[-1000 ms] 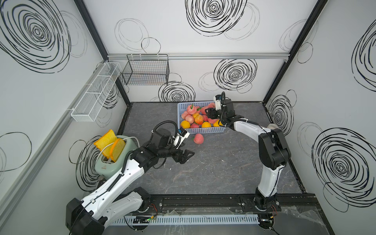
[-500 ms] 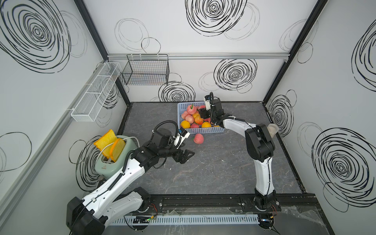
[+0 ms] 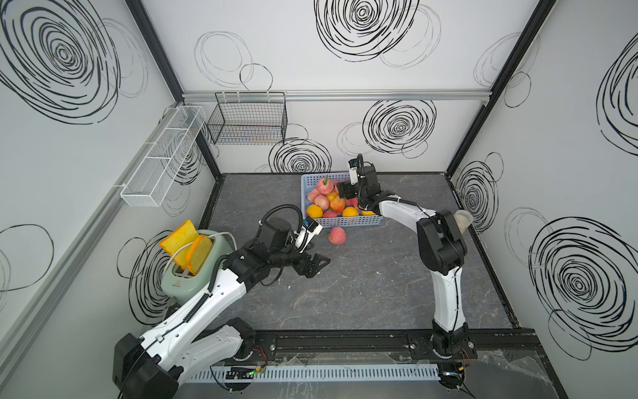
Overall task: Put the peaches into the basket
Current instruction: Place the peach in the basket.
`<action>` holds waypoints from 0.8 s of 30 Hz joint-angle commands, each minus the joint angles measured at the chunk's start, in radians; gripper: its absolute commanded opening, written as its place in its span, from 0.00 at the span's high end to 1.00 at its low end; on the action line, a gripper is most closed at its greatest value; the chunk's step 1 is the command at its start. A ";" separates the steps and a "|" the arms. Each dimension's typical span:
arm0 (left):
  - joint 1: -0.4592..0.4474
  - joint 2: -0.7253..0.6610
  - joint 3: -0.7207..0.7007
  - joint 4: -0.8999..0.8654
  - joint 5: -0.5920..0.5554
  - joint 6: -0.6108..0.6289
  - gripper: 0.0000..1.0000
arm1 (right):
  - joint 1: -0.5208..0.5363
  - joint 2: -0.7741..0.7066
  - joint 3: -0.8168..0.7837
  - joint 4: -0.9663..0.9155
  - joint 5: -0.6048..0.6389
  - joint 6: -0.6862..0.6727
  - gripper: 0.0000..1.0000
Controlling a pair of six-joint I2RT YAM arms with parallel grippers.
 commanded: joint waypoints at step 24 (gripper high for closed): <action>0.033 0.004 -0.005 0.022 -0.043 0.012 0.13 | 0.001 -0.510 -0.528 0.094 -0.083 0.007 0.11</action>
